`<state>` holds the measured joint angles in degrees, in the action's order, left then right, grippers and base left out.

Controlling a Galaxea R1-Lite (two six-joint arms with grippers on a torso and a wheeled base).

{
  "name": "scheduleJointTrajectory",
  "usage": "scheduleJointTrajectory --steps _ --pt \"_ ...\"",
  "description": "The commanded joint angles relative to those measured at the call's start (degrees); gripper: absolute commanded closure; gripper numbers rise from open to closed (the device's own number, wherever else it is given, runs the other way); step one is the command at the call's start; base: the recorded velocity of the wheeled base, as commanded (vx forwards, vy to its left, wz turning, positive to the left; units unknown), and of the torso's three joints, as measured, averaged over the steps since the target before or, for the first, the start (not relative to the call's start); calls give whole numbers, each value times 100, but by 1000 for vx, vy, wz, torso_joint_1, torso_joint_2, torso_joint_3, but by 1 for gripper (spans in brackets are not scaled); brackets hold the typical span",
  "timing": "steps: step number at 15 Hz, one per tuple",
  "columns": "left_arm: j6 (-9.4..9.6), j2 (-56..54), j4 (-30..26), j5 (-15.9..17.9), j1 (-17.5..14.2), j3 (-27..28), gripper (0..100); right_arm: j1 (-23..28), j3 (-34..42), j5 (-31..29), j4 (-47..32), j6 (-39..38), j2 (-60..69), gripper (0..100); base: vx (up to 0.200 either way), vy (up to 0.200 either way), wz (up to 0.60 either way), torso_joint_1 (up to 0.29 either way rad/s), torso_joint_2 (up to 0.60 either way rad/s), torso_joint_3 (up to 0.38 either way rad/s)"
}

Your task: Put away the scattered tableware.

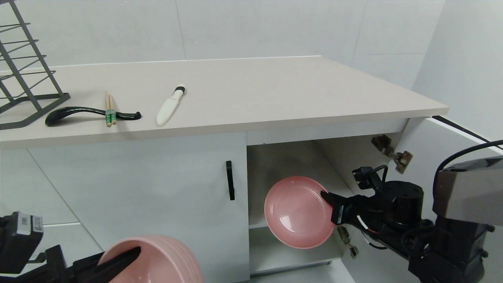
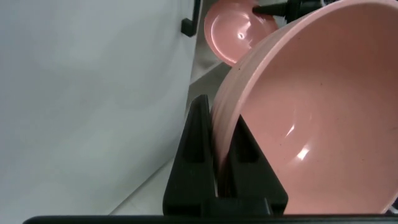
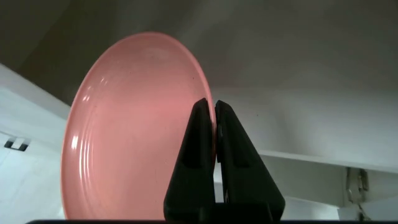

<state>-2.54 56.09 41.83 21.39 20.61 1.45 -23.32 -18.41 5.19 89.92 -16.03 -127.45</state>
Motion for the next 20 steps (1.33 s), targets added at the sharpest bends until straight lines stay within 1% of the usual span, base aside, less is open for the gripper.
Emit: scheduleJointTrajectory --steps 1,2,3,5,6,7,10,13,14,16,17,19,20 --pt "-63 7 10 -4 -181 75 100 56 -277 70 8 3 -403 100 0 0 0 0 0 0" --pt "-195 7 1 5 -339 145 100 82 -541 96 8 12 -623 100 0 0 0 0 0 0" --pt "-239 7 10 5 -400 145 100 108 -717 96 8 12 -746 100 0 0 0 0 0 0" --pt "-239 -1 1 14 -400 136 100 179 -1024 113 8 12 -974 100 0 0 0 0 0 0" --pt "-239 -1 1 14 -400 136 100 179 -1024 113 8 12 -974 100 0 0 0 0 0 0" --pt "-221 7 -52 14 -400 119 100 293 -1288 228 8 12 -1273 100 0 0 0 0 0 0" --pt "-230 7 -52 14 -392 110 100 425 -1728 272 8 12 -1537 100 0 0 0 0 0 0" --pt "-230 122 -61 14 -392 110 100 407 -2000 307 8 3 -1634 100 0 0 0 0 0 0" --pt "-230 139 -61 14 -392 101 100 407 -2053 447 8 3 -1695 100 0 0 0 0 0 0" --pt "-230 148 -61 14 -392 110 100 416 -2273 553 -255 3 -1765 100 0 0 0 0 0 0" --pt "-230 148 -61 14 -409 127 100 469 -2668 553 -545 -5 -1880 100 0 0 0 0 0 0" --pt "-239 148 -61 14 -409 127 100 504 -3195 553 -967 -40 -2012 100 0 0 0 0 0 0" --pt "-239 148 -61 14 -409 127 100 504 -3398 553 -1126 -199 -2038 100 0 0 0 0 0 0"
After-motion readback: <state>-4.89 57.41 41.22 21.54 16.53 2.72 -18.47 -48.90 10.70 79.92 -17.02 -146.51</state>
